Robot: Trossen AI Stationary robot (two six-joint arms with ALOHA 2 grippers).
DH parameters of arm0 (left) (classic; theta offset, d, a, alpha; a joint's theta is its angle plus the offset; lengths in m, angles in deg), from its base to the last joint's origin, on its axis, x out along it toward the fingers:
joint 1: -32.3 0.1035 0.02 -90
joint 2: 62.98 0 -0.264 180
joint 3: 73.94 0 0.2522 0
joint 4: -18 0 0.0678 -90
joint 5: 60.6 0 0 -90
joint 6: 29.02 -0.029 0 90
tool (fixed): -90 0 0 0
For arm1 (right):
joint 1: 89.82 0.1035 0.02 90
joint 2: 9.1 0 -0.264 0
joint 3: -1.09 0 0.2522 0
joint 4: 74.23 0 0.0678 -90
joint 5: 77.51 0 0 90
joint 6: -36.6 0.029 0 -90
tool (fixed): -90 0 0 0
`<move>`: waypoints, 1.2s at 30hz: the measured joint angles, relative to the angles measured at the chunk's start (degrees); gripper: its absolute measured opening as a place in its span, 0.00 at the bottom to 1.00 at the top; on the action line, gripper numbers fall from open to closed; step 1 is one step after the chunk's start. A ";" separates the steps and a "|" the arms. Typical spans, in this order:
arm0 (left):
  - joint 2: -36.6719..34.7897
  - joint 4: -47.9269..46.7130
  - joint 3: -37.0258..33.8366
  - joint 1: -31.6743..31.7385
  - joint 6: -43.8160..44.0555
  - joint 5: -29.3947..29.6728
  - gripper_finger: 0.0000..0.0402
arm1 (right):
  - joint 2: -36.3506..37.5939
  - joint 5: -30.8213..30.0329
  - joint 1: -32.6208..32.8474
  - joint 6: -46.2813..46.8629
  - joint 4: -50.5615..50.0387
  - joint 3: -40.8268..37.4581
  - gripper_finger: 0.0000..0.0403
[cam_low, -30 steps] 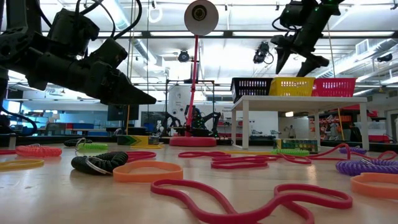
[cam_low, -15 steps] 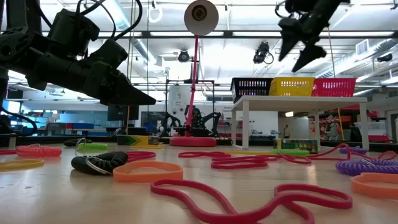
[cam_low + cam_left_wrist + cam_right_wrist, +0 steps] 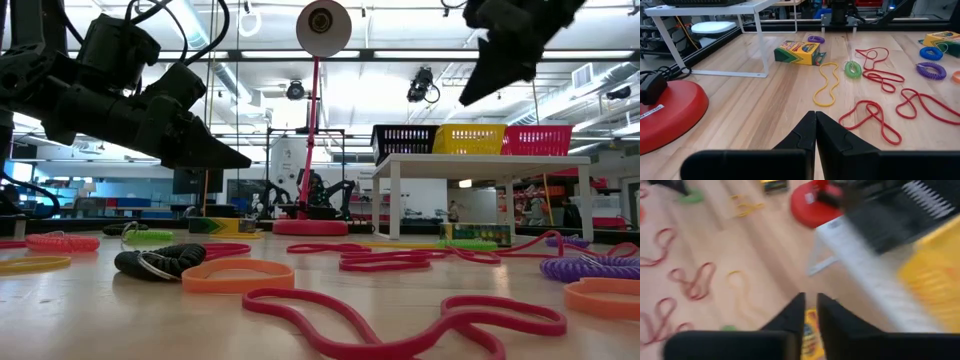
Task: Pick & Place Office Desk Supplies
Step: Put the bottom violet spring keychain into the red bin
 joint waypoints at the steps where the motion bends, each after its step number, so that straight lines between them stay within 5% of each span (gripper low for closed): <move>1: 0.00 0.01 0.00 0.00 0.02 0.00 0.04 | -0.35 0.24 1.79 1.42 1.38 -1.11 0.04; 10: 0.00 -0.10 0.00 0.00 -0.09 0.00 0.04 | -6.82 0.90 18.51 13.42 3.30 -3.48 0.02; 18: 0.00 -0.37 0.00 0.00 -0.07 0.01 0.04 | -20.22 4.61 28.57 10.51 15.99 -3.48 0.05; 29: 0.00 -0.51 0.00 0.00 -0.02 0.02 0.04 | -30.27 11.78 28.22 1.65 29.15 -3.28 0.35; 36: 0.00 -0.51 0.00 -0.02 0.01 0.03 0.04 | -35.92 15.30 25.70 -2.88 25.43 1.30 0.38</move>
